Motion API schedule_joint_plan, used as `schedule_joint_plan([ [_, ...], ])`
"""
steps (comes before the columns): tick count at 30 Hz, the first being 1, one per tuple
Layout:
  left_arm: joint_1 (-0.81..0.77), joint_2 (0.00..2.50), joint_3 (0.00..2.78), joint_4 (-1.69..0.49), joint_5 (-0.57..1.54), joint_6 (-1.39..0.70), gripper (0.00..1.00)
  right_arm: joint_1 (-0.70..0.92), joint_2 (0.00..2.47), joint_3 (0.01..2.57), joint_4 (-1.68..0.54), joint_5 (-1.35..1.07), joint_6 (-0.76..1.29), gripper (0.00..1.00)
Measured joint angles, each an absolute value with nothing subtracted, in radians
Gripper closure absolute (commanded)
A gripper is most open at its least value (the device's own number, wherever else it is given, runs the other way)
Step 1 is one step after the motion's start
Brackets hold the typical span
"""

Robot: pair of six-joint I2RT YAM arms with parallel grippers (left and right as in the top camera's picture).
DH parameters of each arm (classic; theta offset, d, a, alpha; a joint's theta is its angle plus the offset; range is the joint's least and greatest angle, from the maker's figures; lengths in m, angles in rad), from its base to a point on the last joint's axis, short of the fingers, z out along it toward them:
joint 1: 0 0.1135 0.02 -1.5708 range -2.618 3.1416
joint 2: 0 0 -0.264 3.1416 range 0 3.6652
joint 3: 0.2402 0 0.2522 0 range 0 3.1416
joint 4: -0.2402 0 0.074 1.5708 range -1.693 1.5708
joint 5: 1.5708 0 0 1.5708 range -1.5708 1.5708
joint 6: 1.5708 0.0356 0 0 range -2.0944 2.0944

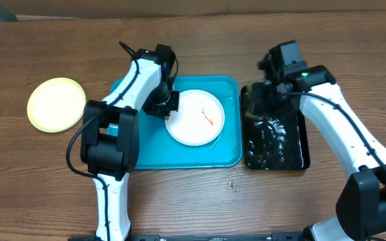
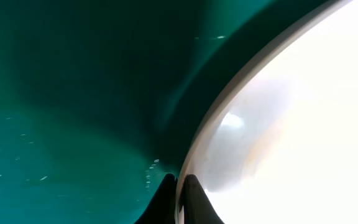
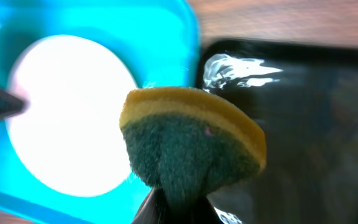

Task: Clean dirty plates on tray and stack at the side
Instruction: 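Lift the sponge with the right gripper and carry it onto the white plate, then scrub the white plate with the sponge while the left gripper holds it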

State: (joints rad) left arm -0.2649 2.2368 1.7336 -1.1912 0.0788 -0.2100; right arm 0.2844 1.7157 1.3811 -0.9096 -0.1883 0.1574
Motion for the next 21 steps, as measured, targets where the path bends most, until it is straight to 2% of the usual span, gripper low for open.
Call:
schedule_joint_plan([
  [4, -0.284, 2.237, 1.734, -1.185, 0.079, -0.21, 0.96, 0.386, 1.717, 1.381, -0.846, -0.171, 0.157, 0.96],
  [11, -0.289, 2.237, 1.734, -1.184, 0.083, -0.21, 0.96, 0.565, 1.792, 1.388, -0.791, 0.039, 0.157, 0.96],
  [21, -0.289, 2.237, 1.734, -1.184, 0.083, -0.21, 0.96, 0.59, 1.989, 1.388, -0.707, 0.161, 0.157, 0.96],
])
